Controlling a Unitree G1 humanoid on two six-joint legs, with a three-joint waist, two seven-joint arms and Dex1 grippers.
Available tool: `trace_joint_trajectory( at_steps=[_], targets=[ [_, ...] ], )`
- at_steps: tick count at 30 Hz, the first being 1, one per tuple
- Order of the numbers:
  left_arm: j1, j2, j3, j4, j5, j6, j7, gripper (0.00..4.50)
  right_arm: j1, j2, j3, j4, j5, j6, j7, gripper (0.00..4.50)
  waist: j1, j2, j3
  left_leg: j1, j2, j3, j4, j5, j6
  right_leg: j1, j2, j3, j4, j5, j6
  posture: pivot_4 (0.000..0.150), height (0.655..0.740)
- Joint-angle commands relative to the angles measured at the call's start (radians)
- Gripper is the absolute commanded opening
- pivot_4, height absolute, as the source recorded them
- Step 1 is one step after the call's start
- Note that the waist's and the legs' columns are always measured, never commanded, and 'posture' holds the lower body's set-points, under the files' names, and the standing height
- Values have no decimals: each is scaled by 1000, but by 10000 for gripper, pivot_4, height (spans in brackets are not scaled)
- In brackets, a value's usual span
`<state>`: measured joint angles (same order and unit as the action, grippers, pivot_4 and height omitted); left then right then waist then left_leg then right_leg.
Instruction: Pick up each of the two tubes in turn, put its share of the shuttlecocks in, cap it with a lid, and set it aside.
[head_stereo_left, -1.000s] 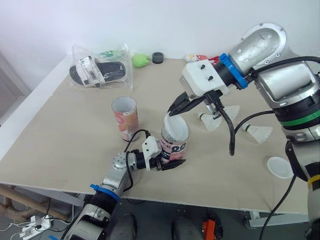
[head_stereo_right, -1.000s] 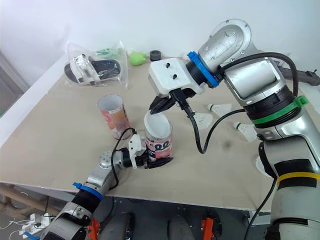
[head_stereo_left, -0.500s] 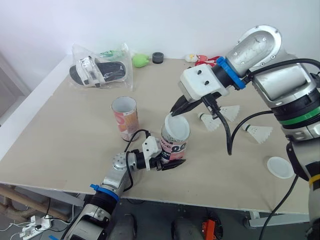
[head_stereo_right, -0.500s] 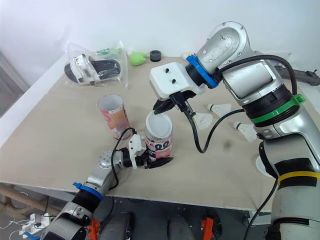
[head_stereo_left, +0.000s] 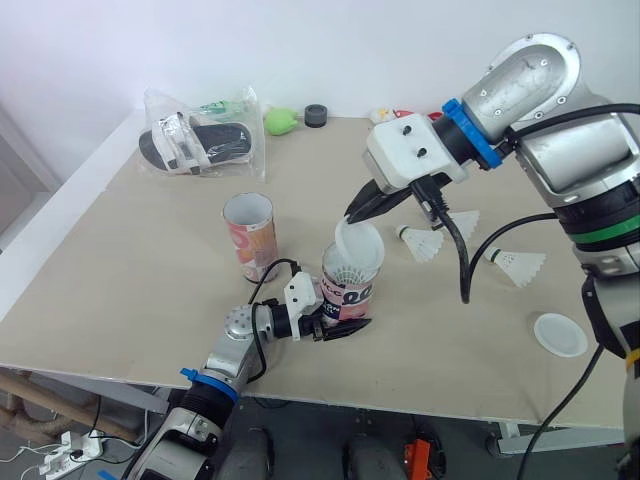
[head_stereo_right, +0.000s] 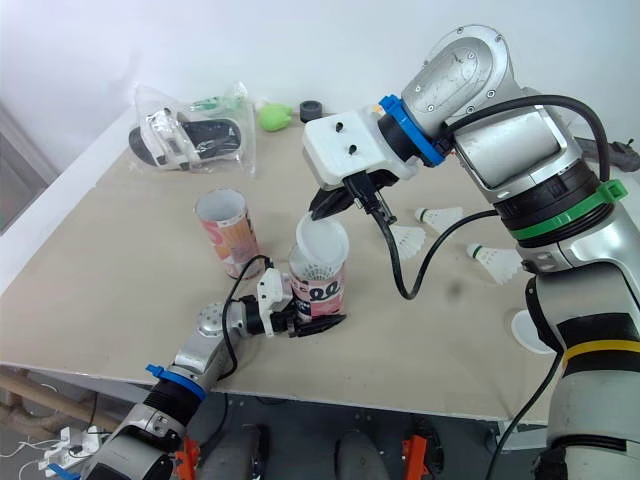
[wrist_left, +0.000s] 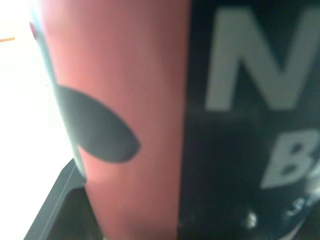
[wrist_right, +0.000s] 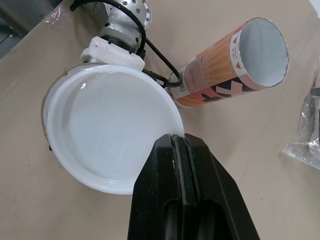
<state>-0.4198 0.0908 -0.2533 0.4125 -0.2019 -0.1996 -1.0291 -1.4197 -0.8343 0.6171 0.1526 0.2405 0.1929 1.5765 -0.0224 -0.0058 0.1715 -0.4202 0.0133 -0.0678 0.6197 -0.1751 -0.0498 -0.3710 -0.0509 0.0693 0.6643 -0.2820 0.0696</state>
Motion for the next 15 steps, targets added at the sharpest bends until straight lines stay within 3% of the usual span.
trace_joint_trajectory(
  at_steps=[1,15],
  targets=[
    [26,-1,-17,53,21,20,6,30751,5,-9,-10,-14,1,-1,38,274,0,0,0,0,0,0,0,0,0,0,0,0,0,0,0,1500,7400],
    [28,-1,-18,51,21,19,6,30751,14,17,-51,-78,31,45,38,274,0,0,0,0,0,0,0,0,0,0,0,0,0,0,0,1500,7400]
  ],
)
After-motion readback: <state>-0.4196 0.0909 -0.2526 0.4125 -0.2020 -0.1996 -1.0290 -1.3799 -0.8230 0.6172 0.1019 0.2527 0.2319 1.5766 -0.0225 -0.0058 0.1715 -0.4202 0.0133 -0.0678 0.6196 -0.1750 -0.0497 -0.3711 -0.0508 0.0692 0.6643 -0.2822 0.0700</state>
